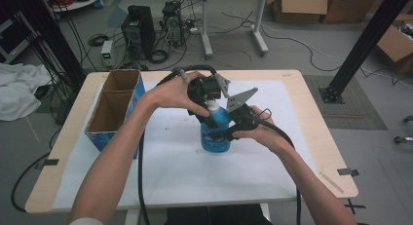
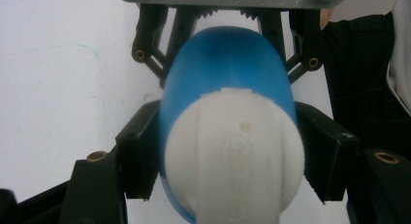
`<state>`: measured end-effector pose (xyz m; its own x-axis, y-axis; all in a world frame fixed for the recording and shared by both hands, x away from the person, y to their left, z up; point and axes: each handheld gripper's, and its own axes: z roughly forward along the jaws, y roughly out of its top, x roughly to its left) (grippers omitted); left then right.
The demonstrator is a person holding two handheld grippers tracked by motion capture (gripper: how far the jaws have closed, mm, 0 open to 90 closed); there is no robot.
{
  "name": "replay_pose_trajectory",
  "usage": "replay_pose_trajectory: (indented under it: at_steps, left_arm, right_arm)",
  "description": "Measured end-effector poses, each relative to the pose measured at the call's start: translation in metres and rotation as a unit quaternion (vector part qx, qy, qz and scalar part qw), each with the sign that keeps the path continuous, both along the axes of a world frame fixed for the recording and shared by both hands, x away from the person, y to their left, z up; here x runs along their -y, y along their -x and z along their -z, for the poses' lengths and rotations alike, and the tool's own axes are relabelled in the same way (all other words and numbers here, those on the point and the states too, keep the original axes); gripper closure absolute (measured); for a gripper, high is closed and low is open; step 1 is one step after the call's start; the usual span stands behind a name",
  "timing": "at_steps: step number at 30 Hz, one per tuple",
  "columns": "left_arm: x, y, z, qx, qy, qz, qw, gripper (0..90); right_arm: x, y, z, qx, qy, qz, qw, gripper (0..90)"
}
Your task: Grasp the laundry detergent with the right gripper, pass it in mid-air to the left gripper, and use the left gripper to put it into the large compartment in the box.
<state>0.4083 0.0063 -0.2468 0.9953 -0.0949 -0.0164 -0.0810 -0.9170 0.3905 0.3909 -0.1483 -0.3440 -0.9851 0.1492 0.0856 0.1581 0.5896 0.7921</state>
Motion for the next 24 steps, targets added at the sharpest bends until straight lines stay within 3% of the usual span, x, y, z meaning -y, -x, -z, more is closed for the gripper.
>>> replay_pose_trajectory:
  at_steps: [24]
  left_arm:
    - [0.0011,0.0059,0.0,0.015,-0.011,-0.007,0.9998,37.9]
  right_arm:
    - [-0.0015,0.0026,0.0009,0.001,-0.003,-0.004,1.0,44.8]
